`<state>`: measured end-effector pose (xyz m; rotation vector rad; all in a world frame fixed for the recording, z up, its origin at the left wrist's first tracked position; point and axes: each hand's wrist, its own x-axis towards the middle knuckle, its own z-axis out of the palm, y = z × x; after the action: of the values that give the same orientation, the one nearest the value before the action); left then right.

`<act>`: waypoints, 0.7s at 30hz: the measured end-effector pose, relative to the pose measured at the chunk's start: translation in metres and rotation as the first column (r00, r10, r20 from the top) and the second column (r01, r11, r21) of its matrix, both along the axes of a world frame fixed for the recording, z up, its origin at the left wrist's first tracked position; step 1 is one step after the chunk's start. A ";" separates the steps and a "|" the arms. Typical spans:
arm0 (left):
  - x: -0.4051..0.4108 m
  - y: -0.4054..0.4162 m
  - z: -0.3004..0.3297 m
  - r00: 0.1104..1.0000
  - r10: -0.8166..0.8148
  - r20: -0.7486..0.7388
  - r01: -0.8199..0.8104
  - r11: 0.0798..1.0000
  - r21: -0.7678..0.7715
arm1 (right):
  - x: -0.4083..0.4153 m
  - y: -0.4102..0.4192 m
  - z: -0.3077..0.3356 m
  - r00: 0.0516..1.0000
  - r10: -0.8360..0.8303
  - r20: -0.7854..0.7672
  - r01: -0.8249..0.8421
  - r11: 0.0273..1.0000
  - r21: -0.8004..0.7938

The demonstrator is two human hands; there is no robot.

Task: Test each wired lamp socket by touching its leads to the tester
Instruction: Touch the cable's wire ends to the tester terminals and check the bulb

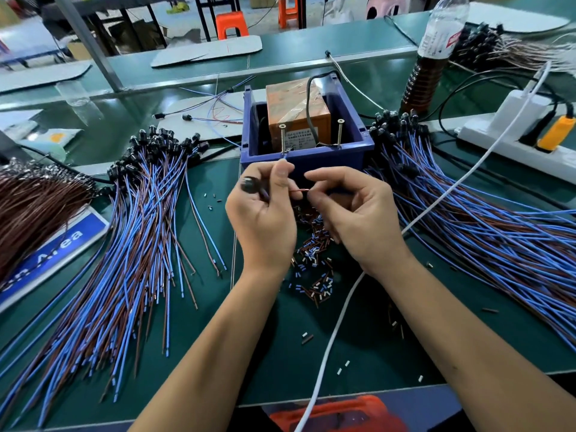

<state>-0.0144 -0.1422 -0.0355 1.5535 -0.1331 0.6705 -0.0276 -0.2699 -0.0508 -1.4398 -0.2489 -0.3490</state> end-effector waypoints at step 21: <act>-0.009 -0.004 0.001 0.996 0.071 0.059 -0.077 0.990 0.116 | -0.002 0.002 0.007 0.994 0.047 0.099 -0.049 0.999 0.020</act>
<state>-0.0229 -0.1465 -0.0347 1.6604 -0.1591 0.7759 -0.0299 -0.2678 -0.0441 -1.3943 -0.3585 -0.3830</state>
